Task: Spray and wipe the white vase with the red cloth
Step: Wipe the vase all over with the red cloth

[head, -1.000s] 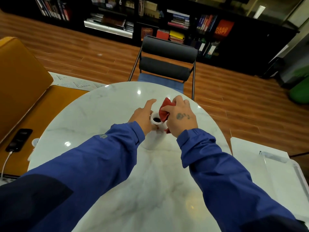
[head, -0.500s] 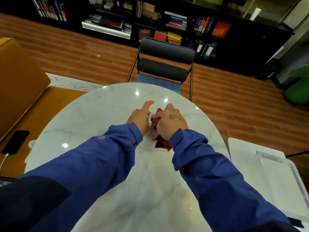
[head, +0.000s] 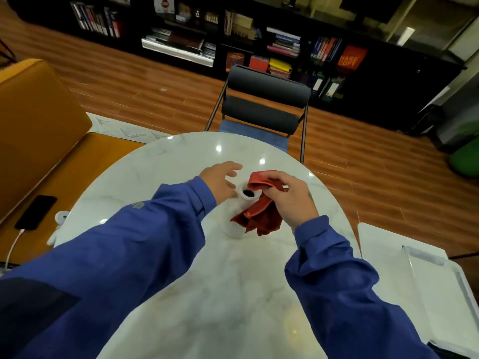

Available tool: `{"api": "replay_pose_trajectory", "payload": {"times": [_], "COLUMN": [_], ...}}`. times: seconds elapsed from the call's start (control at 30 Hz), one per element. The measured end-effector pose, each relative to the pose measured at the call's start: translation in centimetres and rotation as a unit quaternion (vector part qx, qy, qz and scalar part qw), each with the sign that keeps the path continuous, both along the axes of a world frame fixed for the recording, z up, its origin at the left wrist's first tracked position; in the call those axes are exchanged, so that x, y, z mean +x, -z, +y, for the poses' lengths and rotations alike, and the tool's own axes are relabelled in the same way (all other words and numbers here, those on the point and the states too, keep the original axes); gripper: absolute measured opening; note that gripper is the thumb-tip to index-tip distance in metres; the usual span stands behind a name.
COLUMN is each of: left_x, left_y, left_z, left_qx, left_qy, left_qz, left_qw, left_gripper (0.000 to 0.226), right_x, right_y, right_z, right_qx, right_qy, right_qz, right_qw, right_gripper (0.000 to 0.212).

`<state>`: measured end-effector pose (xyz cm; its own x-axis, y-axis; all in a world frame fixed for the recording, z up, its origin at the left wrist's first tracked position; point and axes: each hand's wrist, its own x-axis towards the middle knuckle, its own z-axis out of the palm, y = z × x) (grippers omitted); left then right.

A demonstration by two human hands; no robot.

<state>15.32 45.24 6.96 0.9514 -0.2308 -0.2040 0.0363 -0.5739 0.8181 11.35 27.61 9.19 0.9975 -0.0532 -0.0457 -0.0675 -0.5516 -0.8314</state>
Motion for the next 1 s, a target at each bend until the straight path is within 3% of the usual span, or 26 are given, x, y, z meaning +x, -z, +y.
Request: {"api": "replay_pose_trajectory", "payload": {"times": [0.1,0.17,0.27,0.4,0.5,0.6,0.7,0.77,0.83,0.9,1.0], "left_x": [-1.0,-1.9,-3.1,-4.6,-5.3,-5.8,-6.0,-6.1,-6.4,-6.7,-7.2], "left_y": [-1.5,-2.3,-2.3,-1.6,-1.3,-0.8,0.0,0.6,1.0,1.5,2.8], "left_z": [0.9,0.7,1.1,2.7,3.0,3.0,3.2,3.1,2.6,1.5,-1.1], "left_qx": [-0.179,-0.276,-0.297,-0.298,-0.289,-0.289,-0.214,-0.15,-0.086,-0.082,-0.123], "left_qy": [-0.087,-0.146,-0.197,-0.176,-0.241,-0.315,-0.408,-0.471,-0.501,-0.501,-0.465], "left_qz": [0.08,0.16,0.156,0.093,0.066,0.048,0.014,-0.012,-0.049,-0.081,-0.093], "left_qw": [0.977,0.936,0.921,0.934,0.924,0.903,0.888,0.869,0.86,0.858,0.872], "left_gripper": [0.028,0.045,0.049,0.025,0.01,0.005,0.012,0.023,0.025,0.015,0.011], "right_x": [-0.5,-0.6,-0.6,-0.5,-0.2,0.9,2.6,3.3,3.4,3.2,3.0], "right_y": [-0.4,-0.7,-1.1,-1.6,-1.5,-1.3,-0.7,0.0,1.1,2.3,3.6], "right_z": [1.0,1.8,2.6,2.6,2.8,2.5,1.5,0.7,0.4,0.2,0.0], "right_qx": [0.082,0.118,0.145,0.213,0.232,0.185,0.031,-0.059,-0.115,-0.128,-0.104], "right_qy": [-0.006,-0.035,-0.078,-0.116,-0.148,-0.15,-0.114,-0.109,-0.129,-0.154,-0.155], "right_qz": [-0.004,0.016,0.038,0.075,0.088,0.053,-0.017,-0.014,0.044,0.096,0.085], "right_qw": [0.997,0.992,0.986,0.967,0.957,0.97,0.993,0.992,0.984,0.975,0.979], "right_gripper": [0.029,0.033,0.029,0.034,0.039,0.037,0.032,0.029,0.048,0.069,0.073]}}
